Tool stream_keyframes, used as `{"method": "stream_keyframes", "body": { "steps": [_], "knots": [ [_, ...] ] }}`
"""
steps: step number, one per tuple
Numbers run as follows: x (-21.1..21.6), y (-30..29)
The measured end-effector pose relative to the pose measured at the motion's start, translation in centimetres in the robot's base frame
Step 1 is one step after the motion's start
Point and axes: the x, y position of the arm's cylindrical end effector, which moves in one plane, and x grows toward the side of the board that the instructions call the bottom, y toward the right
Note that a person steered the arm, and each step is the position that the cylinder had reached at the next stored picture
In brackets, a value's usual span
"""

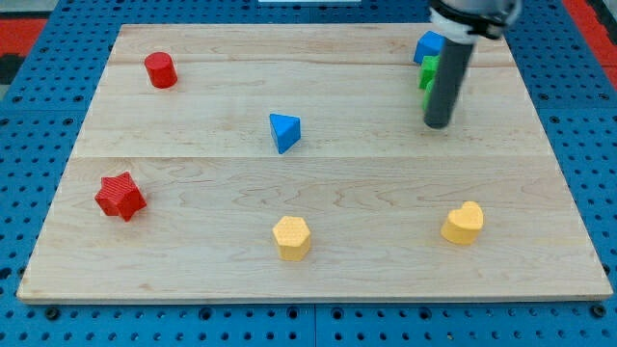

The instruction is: Place the yellow heart to the bottom of the green circle

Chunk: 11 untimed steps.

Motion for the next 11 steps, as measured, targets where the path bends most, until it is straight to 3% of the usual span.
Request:
{"method": "stream_keyframes", "body": {
  "steps": [1, 2, 3, 9, 11],
  "knots": [
    [4.8, 5.5],
    [11.8, 7.3],
    [16.1, 3.7],
    [9.3, -10.7],
    [3.6, -7.0]
  ]
}}
